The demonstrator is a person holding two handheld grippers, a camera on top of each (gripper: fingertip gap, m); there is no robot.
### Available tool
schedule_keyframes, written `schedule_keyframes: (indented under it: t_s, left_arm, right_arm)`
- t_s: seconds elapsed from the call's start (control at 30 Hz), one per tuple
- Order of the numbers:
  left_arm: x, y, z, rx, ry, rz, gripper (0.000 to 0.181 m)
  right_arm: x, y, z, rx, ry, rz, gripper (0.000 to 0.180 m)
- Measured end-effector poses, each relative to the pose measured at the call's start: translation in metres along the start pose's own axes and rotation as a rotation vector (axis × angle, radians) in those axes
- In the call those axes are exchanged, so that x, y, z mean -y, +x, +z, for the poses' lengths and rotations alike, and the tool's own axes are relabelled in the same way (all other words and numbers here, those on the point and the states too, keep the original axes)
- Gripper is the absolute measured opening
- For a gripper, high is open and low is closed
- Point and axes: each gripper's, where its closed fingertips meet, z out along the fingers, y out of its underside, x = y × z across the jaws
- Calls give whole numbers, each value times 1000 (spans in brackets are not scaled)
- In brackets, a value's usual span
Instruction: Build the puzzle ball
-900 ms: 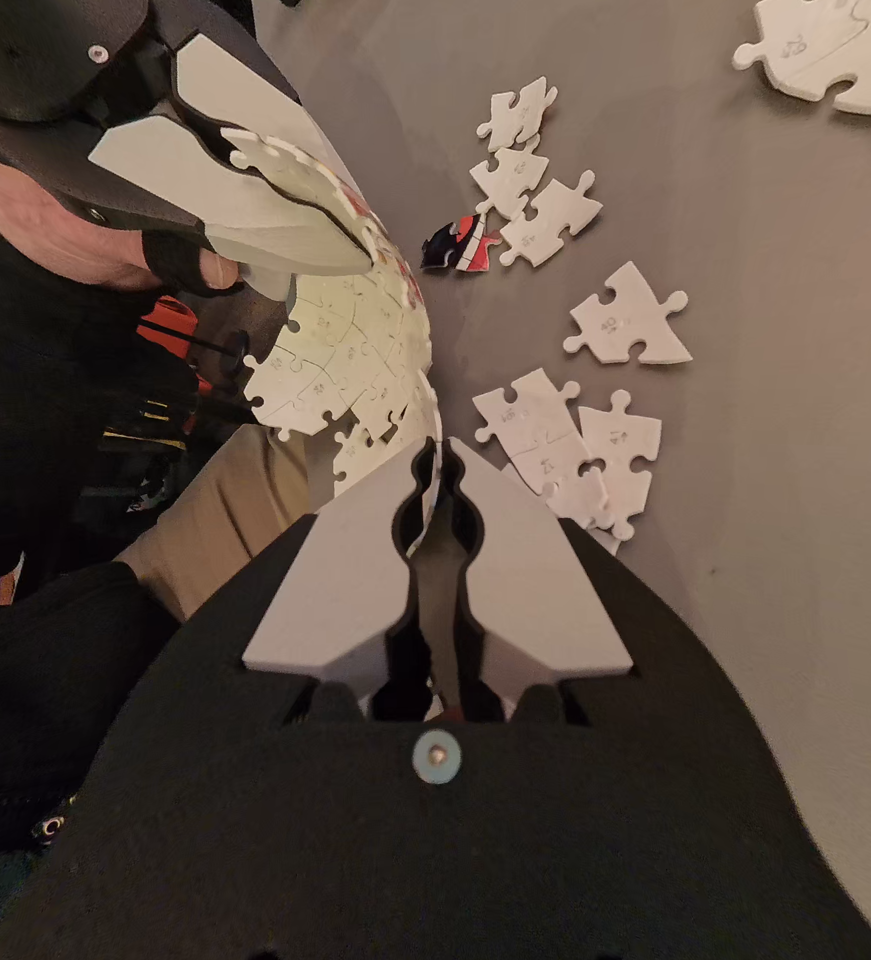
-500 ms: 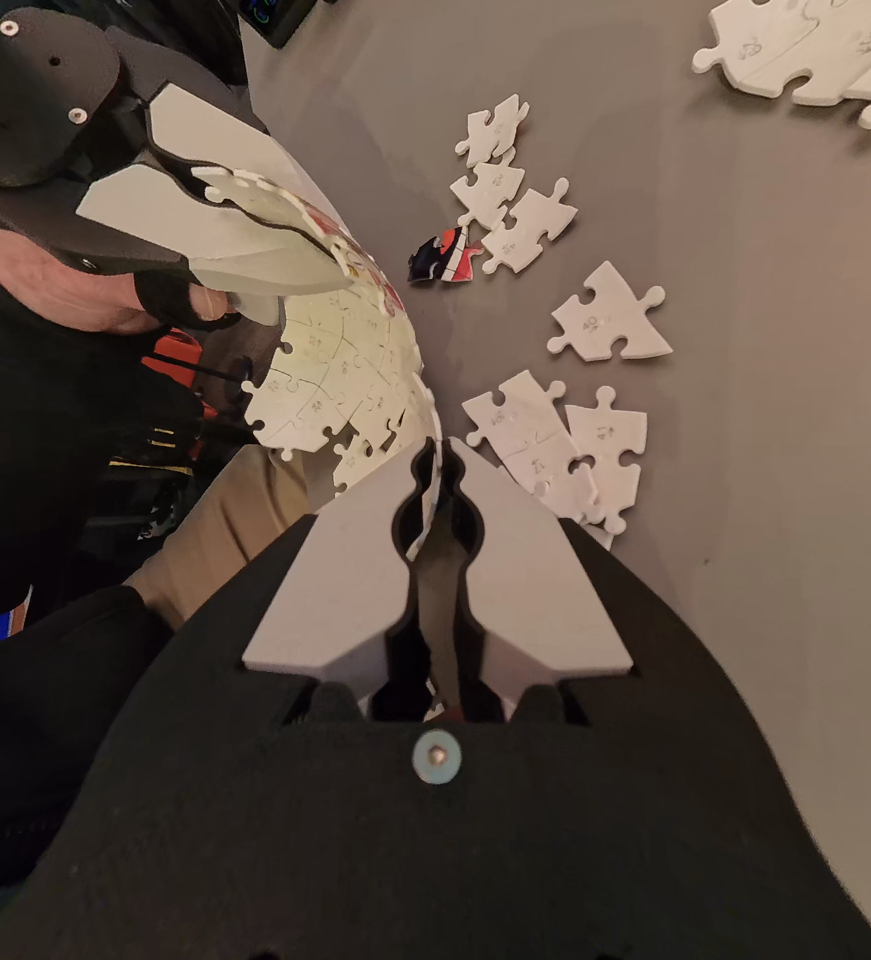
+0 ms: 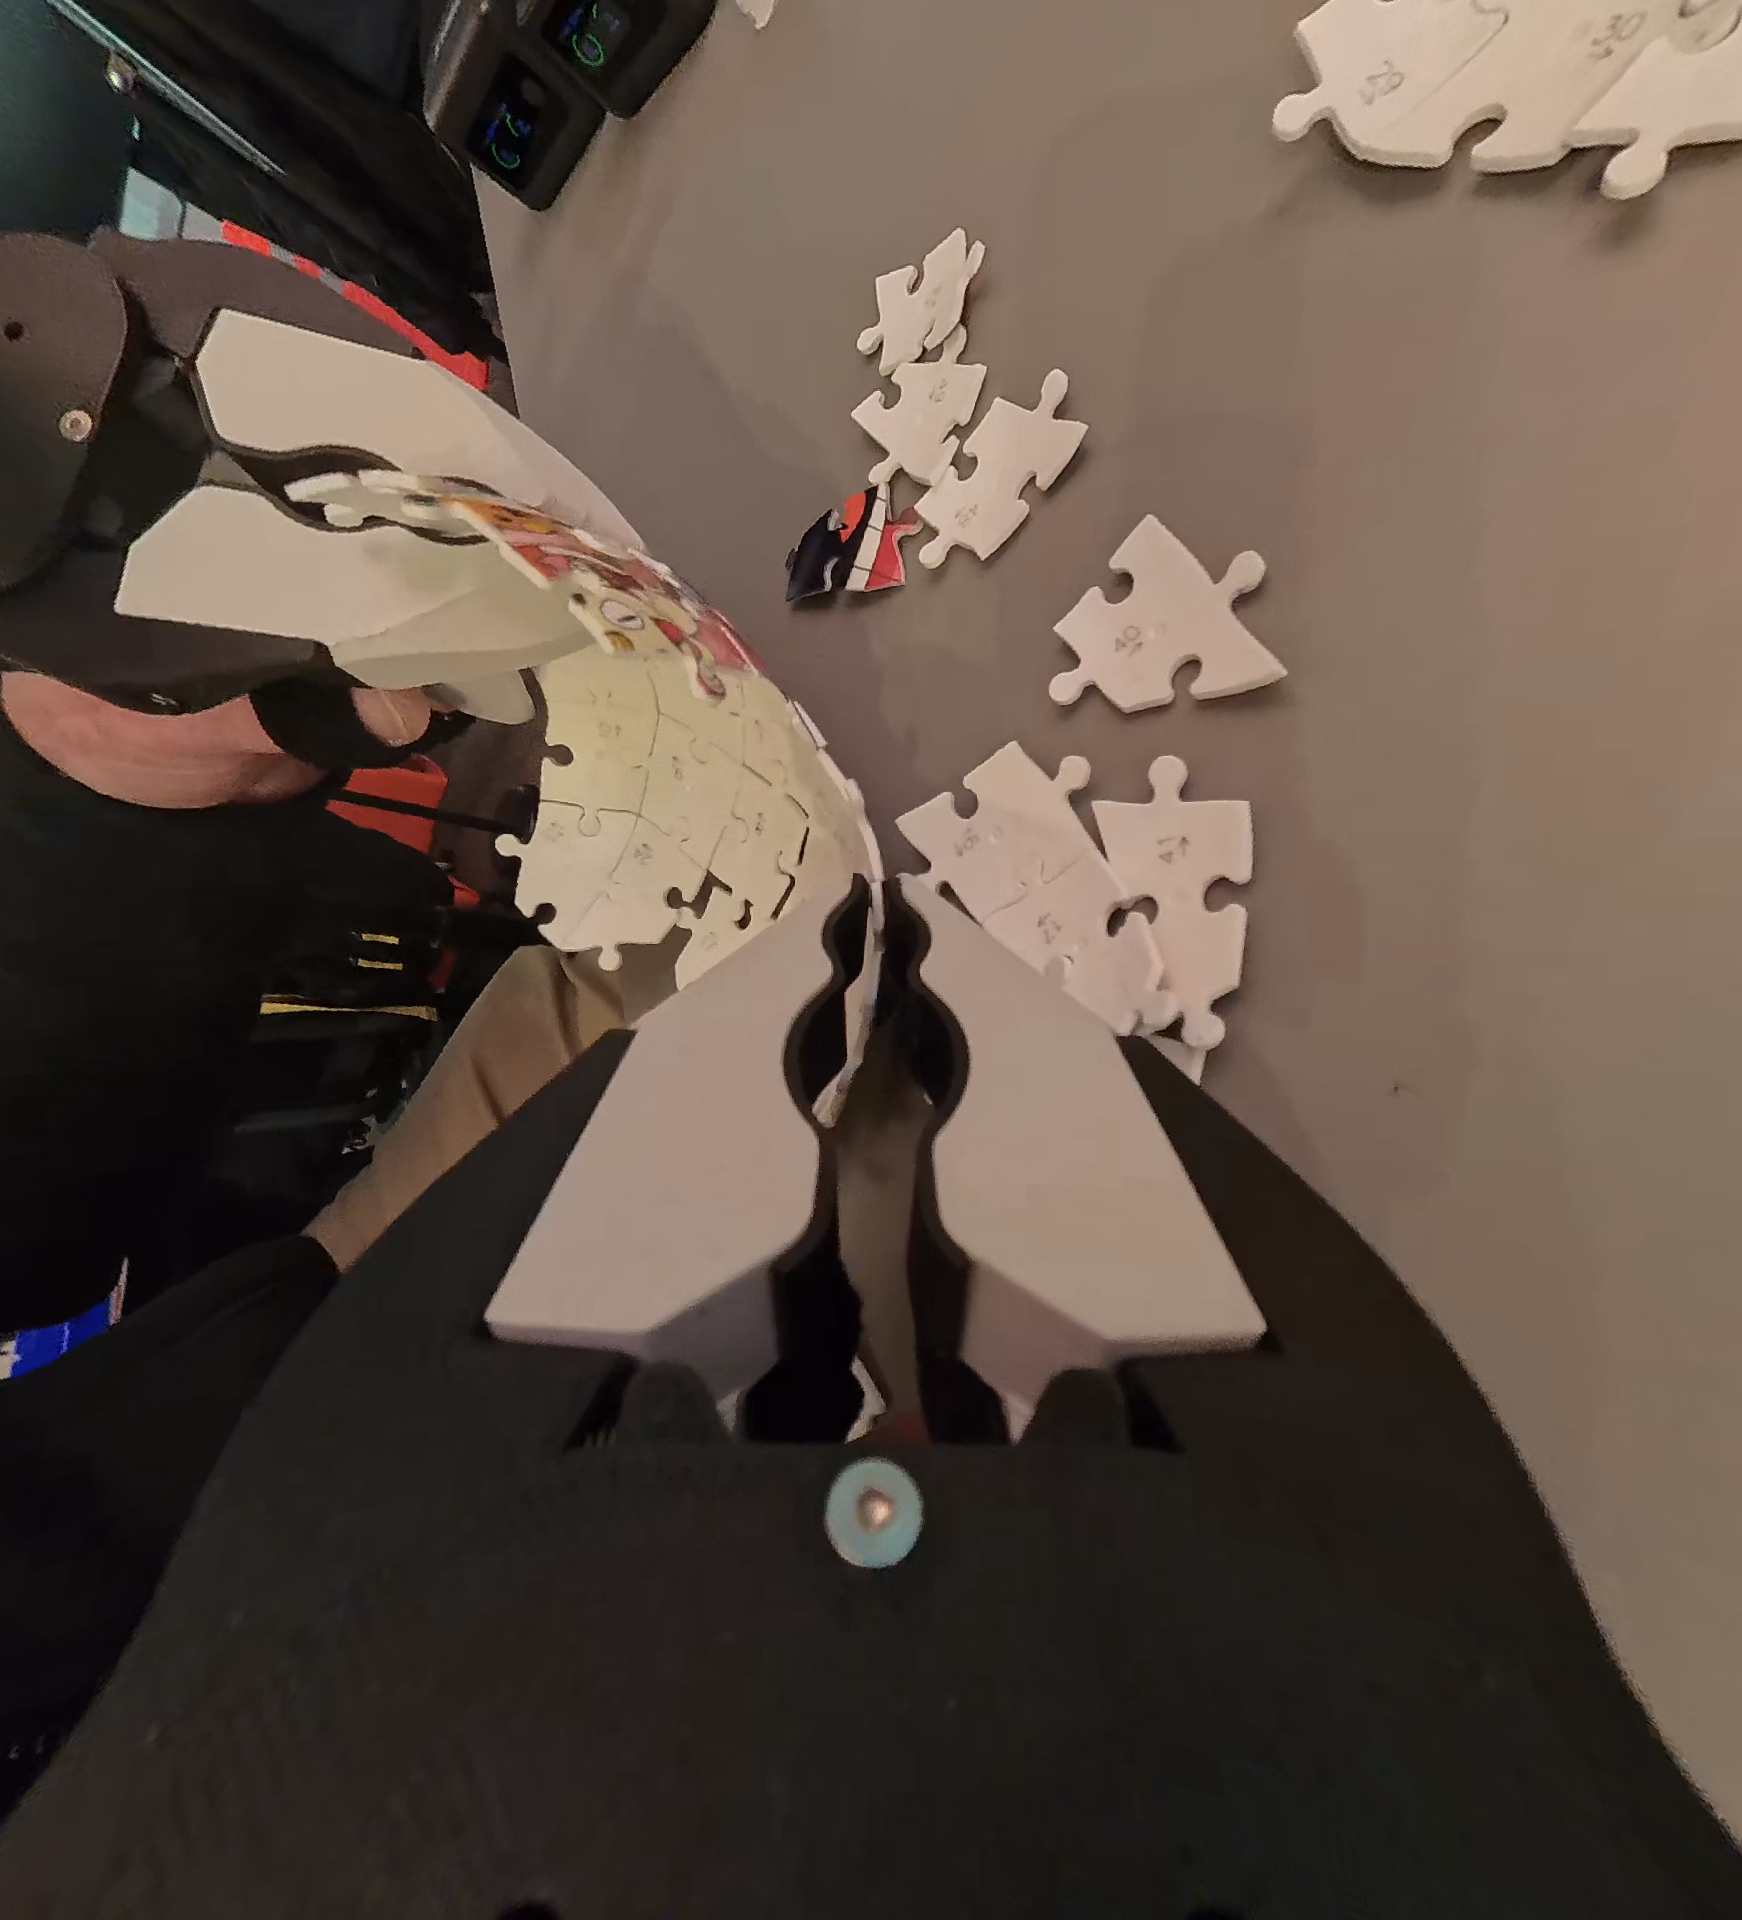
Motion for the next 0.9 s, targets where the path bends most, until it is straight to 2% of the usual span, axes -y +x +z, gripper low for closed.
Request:
schedule_keyframes:
  t_s: [0.5,0.7,0.9]
  left_arm:
    - [-2,0,-1,46,46,19,3]
    - [-2,0,-1,68,52,18,3]
    - [-3,2,1,81,48,25,3]
  right_arm:
    - [2,2,2,-3,30,37,1]
    - [2,3,1,-33,28,-7,2]
    - [4,1,-2,-87,19,-91,14]
